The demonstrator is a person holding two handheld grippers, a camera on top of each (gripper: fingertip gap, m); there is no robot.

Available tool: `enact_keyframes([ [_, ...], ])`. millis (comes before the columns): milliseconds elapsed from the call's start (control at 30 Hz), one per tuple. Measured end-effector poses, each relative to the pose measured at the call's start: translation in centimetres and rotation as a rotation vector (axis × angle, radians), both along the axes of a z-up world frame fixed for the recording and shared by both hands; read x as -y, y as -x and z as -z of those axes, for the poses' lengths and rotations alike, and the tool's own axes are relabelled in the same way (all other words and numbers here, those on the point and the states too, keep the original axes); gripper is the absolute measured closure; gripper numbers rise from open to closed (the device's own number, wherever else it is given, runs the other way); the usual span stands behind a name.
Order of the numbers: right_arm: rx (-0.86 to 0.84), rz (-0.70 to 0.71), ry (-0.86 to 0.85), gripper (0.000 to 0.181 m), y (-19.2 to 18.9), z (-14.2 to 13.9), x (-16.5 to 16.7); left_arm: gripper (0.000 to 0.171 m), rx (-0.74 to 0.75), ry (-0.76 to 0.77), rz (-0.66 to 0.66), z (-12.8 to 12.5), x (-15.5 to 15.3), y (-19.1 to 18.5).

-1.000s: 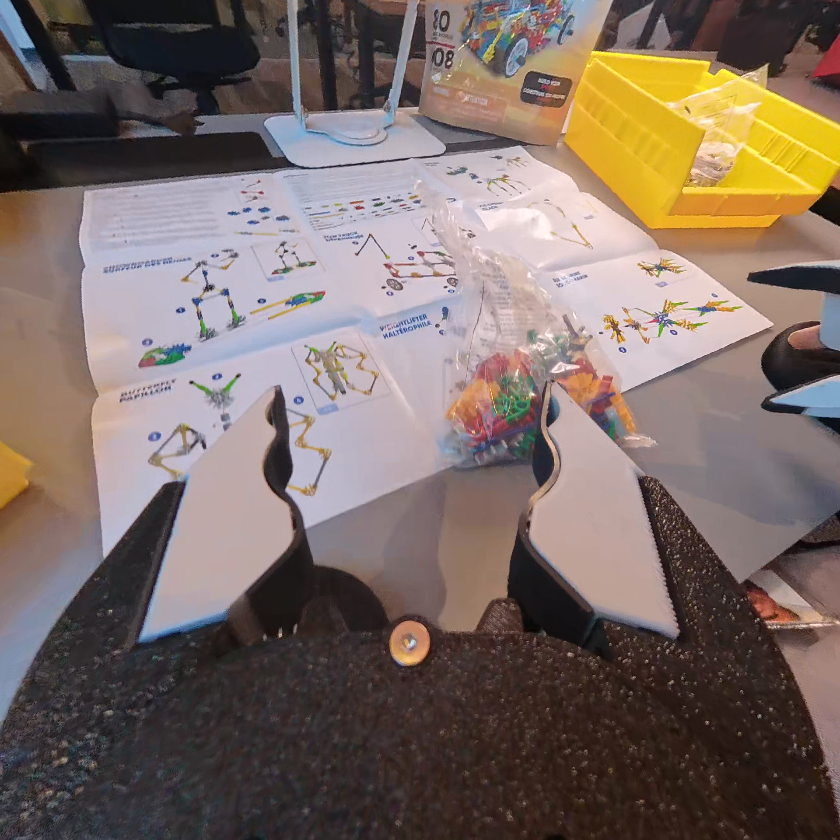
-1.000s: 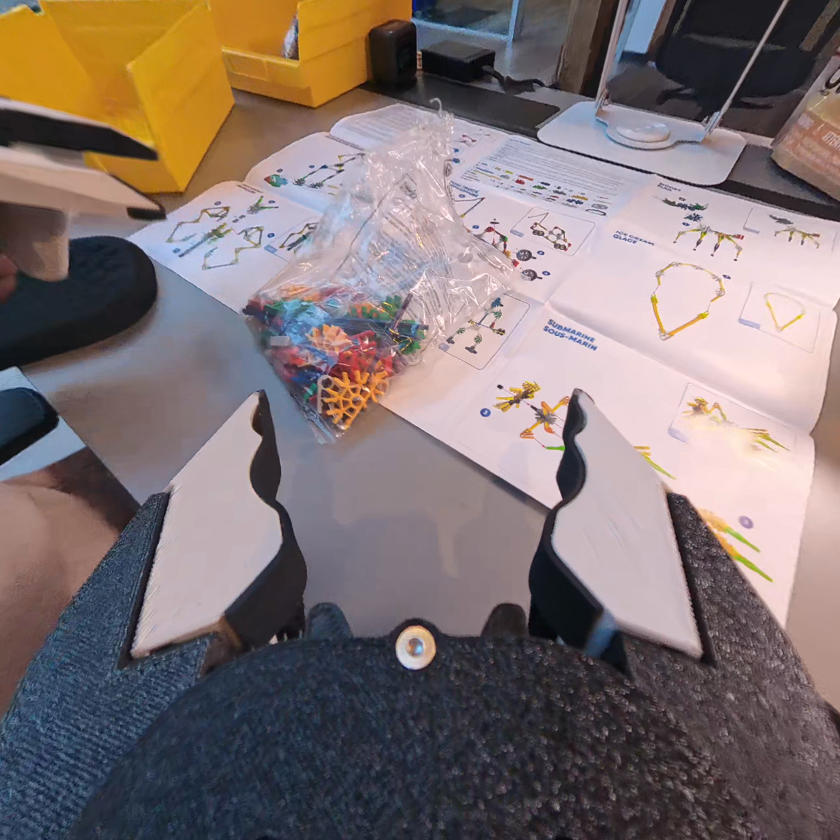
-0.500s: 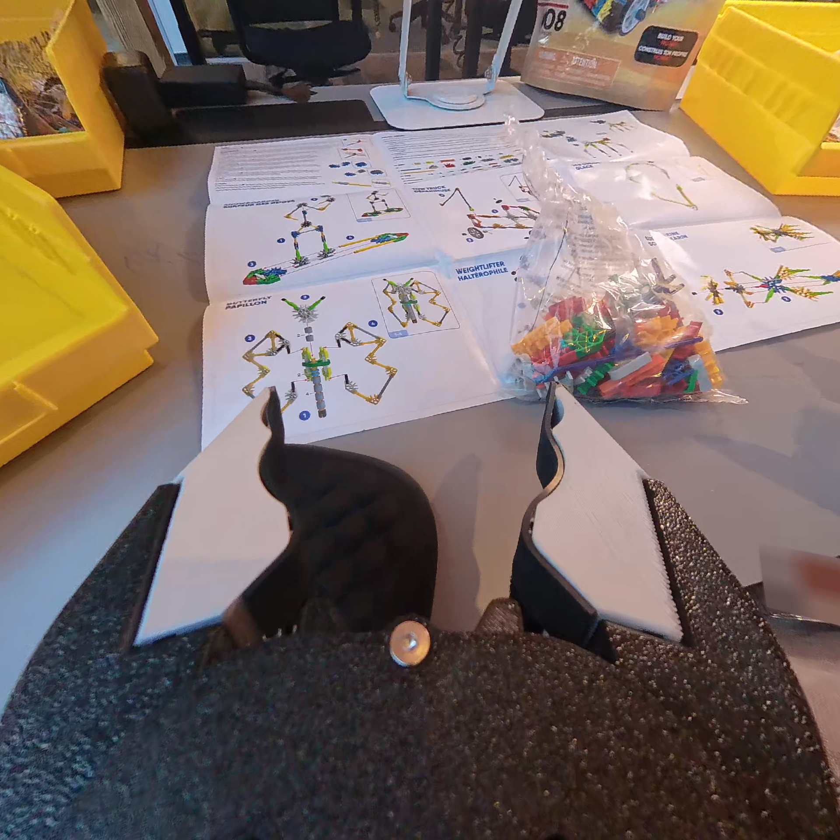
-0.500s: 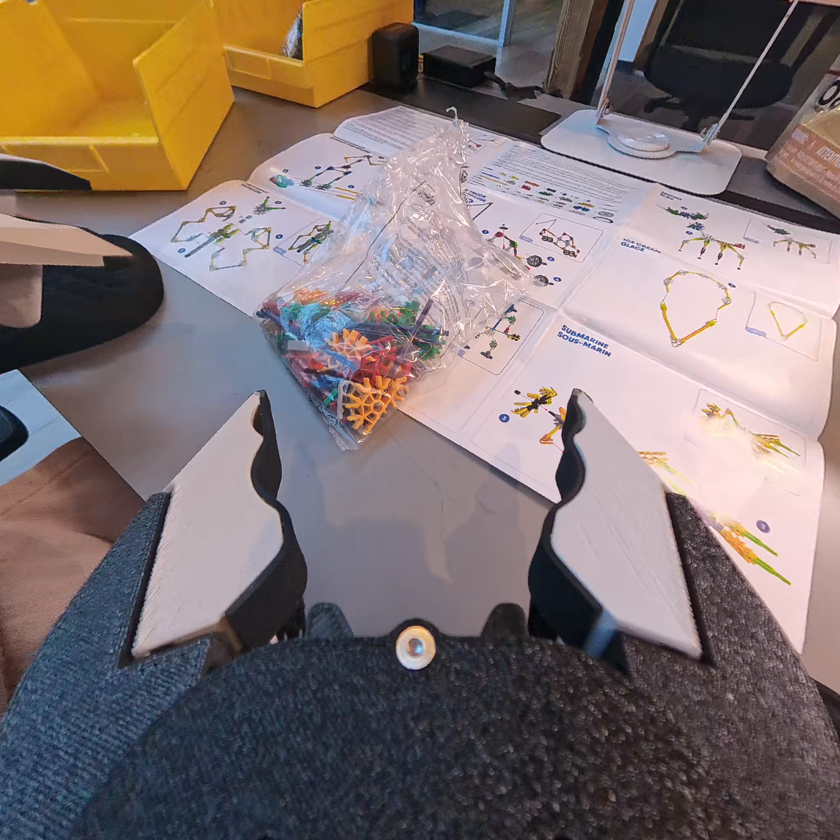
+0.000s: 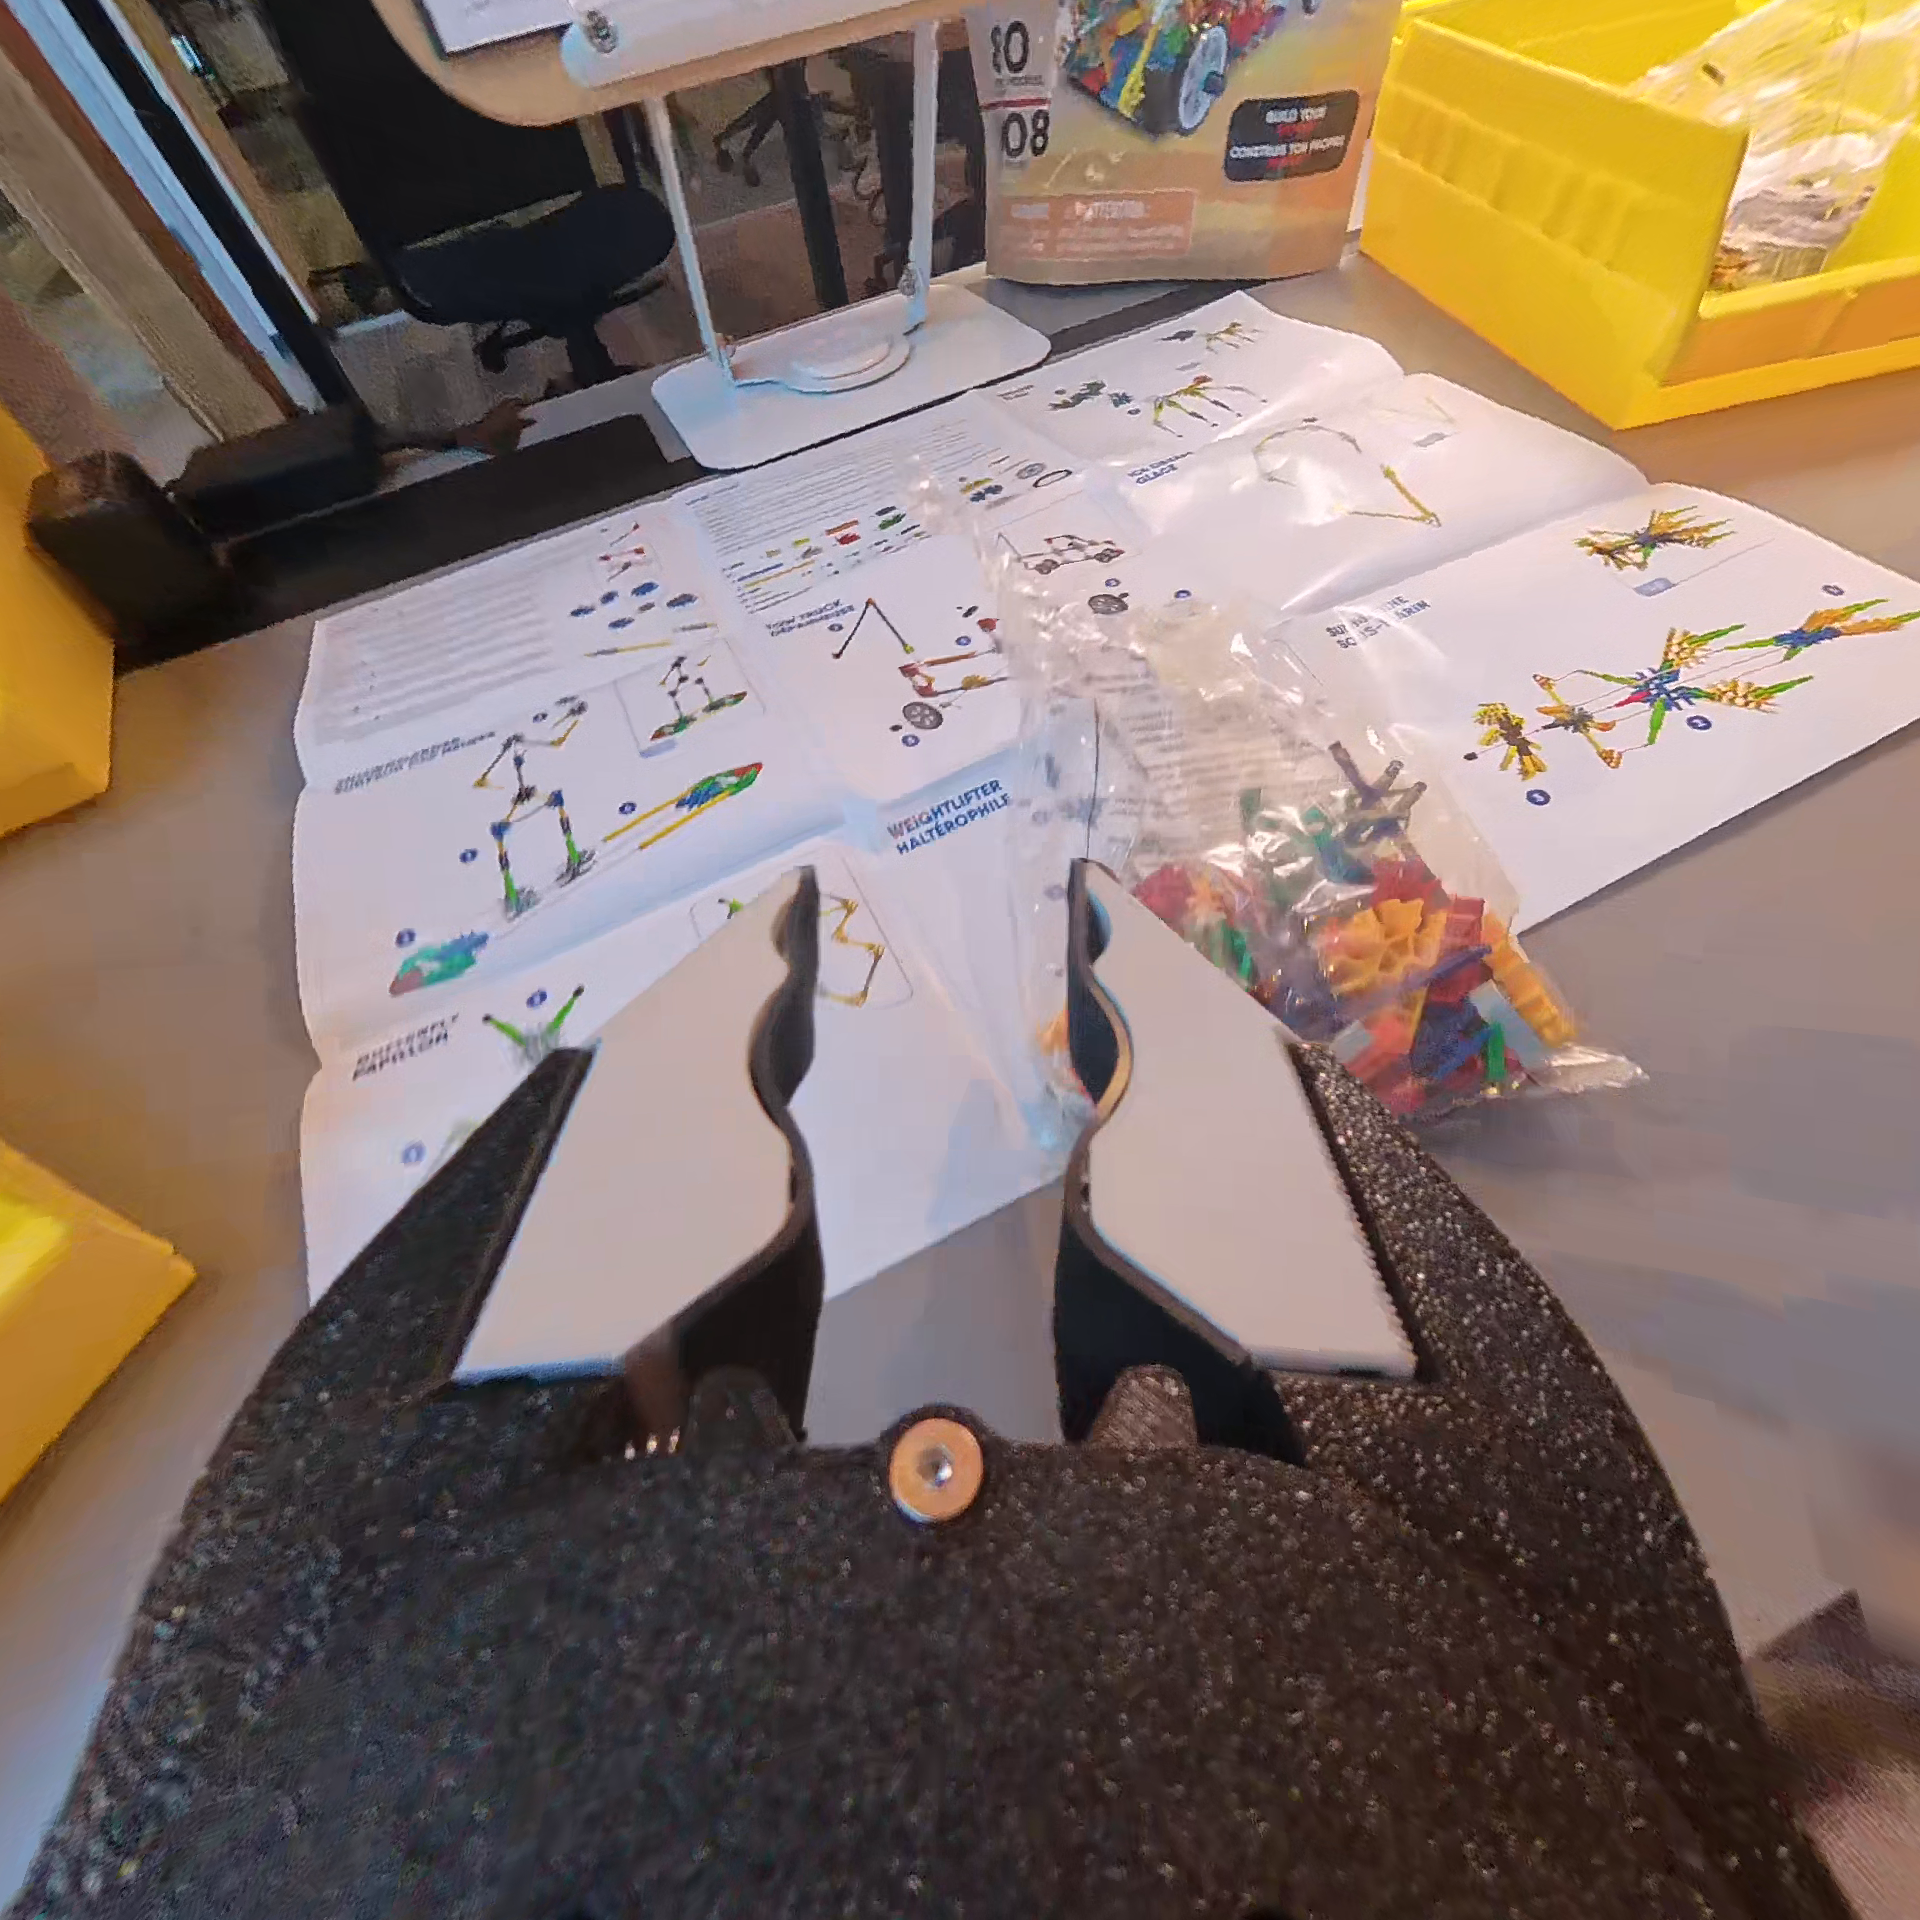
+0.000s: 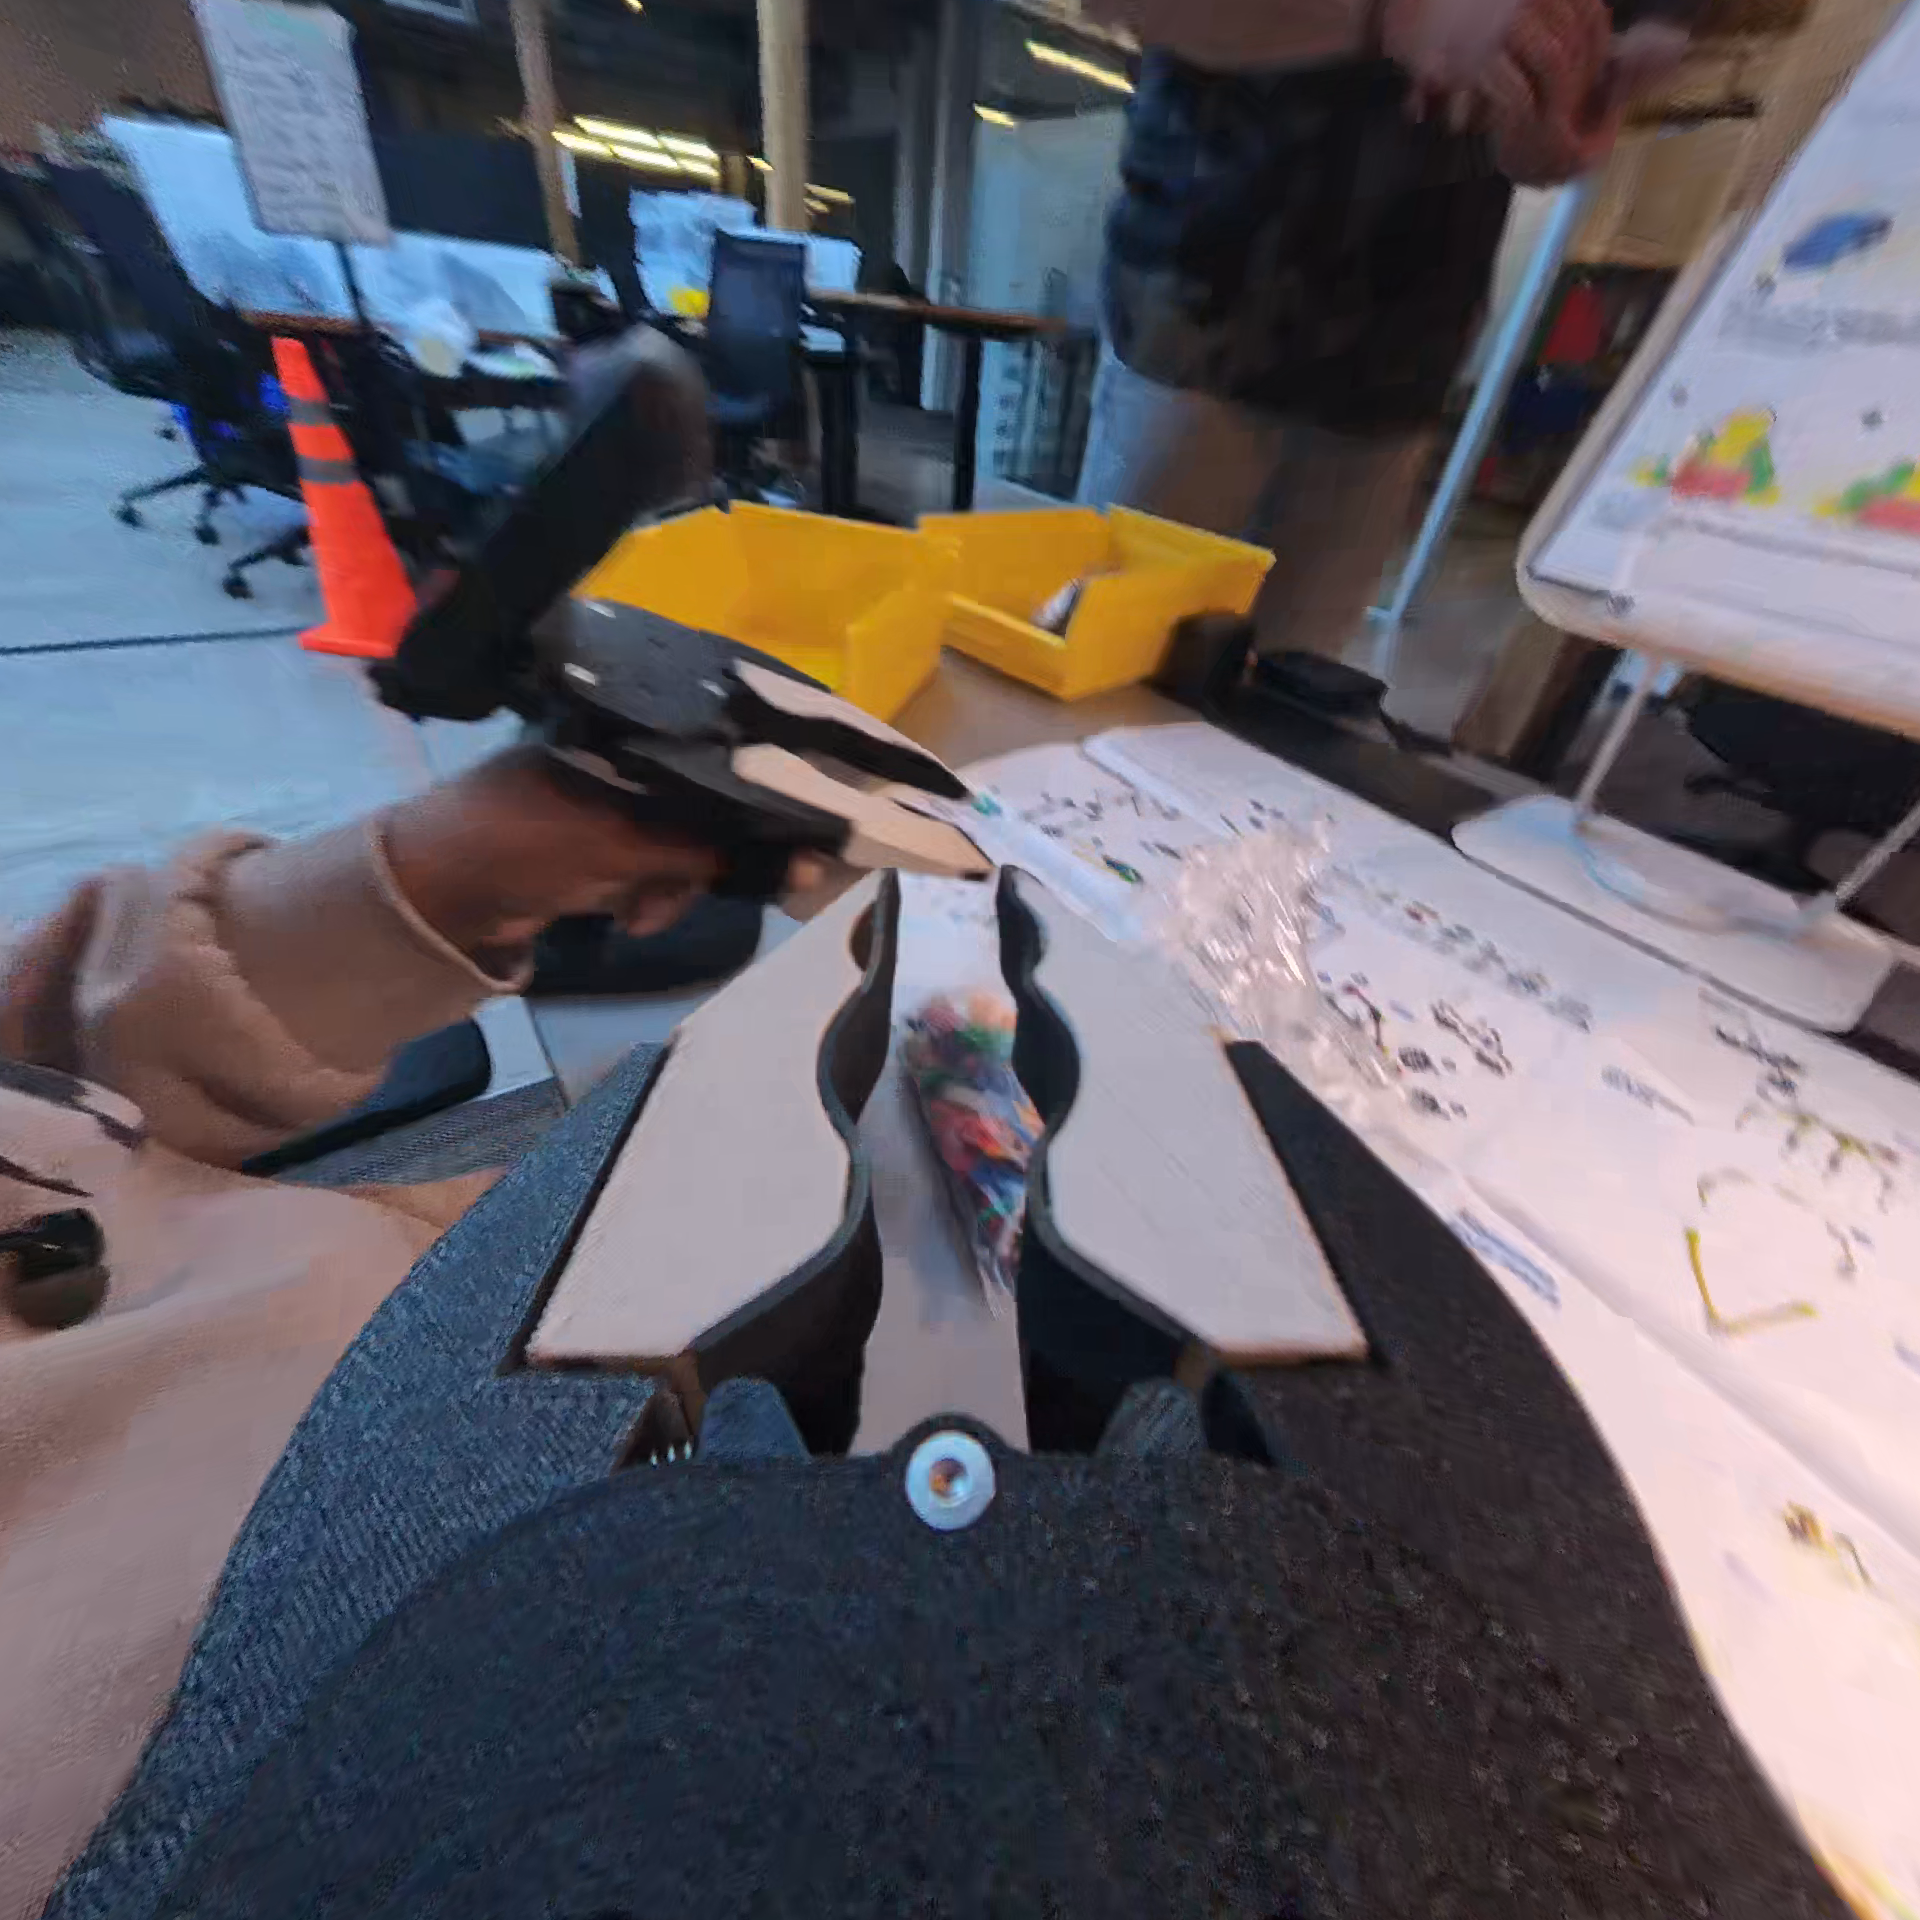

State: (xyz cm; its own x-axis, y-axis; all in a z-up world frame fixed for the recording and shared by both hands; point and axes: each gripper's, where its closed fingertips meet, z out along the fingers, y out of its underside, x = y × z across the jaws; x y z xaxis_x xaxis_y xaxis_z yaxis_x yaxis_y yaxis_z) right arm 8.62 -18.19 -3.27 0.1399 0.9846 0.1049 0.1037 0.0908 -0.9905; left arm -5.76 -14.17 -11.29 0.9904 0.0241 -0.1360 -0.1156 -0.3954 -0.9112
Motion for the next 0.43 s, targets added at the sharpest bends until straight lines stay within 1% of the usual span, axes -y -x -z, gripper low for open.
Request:
enact_keyframes([
  [100,-0.056,-0.14,-0.097,0.181,1.5,-4.0,4.2,0.153,-0.147,0.002,0.006,-1.4,-3.1,-1.0],
  [133,-0.063,-0.174,-0.127,0.181,2.0,-5.0,5.4,0.166,-0.213,0.001,0.004,-2.0,-4.1,-1.3],
  [167,-0.061,-0.197,-0.148,0.181,2.5,-5.8,6.4,0.171,-0.281,0.007,-0.002,-2.5,-5.0,-1.5],
  [267,-0.038,-0.212,-0.188,0.181,3.9,-7.0,7.6,0.171,-0.432,0.016,-0.011,-3.7,-7.3,-2.6],
  [333,0.01,-0.171,-0.205,0.181,4.5,-6.6,6.9,0.171,-0.48,0.009,-0.007,-4.4,-8.4,-3.3],
  [433,0.048,-0.139,-0.182,0.181,4.6,-5.8,5.9,0.171,-0.533,-0.005,-0.017,-5.2,-9.4,-3.7],
])
